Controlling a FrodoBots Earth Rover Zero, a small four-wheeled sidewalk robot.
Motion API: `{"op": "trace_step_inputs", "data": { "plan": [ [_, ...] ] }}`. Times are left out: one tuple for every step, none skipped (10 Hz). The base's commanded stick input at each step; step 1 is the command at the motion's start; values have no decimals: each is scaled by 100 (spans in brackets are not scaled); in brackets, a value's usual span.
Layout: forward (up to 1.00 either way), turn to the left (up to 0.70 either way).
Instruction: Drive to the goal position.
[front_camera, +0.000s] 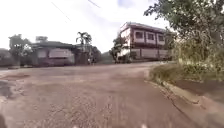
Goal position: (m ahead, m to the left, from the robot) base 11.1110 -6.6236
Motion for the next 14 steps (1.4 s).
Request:
{"op": "trace_step_inputs", "data": {
  "plan": [
    [100,-40],
    [100,-40],
    [100,-19],
    [100,0],
    [100,0],
    [100,0],
    [100,0],
    [100,0],
    [100,0],
    [100,0],
    [100,0],
    [100,0],
    [100,0],
    [100,0]
  ]
}}
